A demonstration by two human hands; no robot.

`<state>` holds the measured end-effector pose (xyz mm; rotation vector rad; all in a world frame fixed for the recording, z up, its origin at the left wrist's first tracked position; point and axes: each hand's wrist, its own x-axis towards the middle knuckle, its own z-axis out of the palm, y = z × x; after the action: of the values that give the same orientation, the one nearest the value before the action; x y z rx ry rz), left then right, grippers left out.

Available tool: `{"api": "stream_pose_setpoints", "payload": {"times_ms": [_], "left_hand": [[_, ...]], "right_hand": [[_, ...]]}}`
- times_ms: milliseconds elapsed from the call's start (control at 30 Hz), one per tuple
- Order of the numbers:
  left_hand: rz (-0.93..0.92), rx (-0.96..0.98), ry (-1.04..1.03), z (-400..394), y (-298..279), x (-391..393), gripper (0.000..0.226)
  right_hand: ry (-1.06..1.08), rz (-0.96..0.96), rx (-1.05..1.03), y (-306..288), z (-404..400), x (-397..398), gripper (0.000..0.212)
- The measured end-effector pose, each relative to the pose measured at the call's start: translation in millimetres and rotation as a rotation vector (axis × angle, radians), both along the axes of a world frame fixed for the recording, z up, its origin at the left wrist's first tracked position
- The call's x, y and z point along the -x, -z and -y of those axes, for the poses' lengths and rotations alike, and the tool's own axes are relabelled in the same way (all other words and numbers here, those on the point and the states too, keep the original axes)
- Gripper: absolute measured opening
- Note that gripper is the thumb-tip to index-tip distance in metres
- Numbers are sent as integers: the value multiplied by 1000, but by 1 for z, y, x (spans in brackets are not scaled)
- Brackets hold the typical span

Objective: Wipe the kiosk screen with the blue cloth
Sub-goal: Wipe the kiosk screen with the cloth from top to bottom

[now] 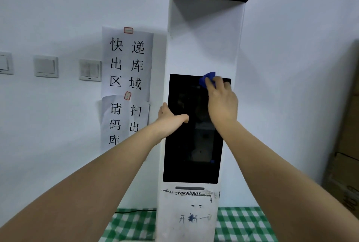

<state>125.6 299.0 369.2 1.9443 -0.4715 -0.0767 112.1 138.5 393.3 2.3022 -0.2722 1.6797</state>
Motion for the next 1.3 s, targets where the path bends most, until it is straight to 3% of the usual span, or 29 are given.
{"api": "stream_pose_setpoints", "payload": {"times_ms": [200, 333, 400, 600, 800, 1033, 1200, 1300], "left_hand": [[-12, 3, -4, 1, -4, 5, 91], [-15, -6, -1, 1, -4, 5, 86], [-14, -14, -8, 1, -5, 5, 89], [3, -29, -19, 2, -4, 3, 85], [-2, -39, -13, 2, -3, 1, 87], [2, -28, -2, 4, -3, 0, 93], [8, -30, -2, 5, -2, 0, 93], [5, -25, -10, 4, -1, 0, 93]], "right_hand": [[-49, -192, 310, 9, 8, 12, 66], [-10, -36, 24, -2, 8, 6, 66], [-27, -17, -13, 7, -3, 1, 65], [8, -210, 368, 8, 12, 13, 67], [19, 4, -21, 6, 5, 4, 66], [25, -143, 304, 6, 21, 14, 63], [-9, 39, -51, 3, 17, 9, 61], [-12, -67, 111, 21, 9, 7, 61]]}}
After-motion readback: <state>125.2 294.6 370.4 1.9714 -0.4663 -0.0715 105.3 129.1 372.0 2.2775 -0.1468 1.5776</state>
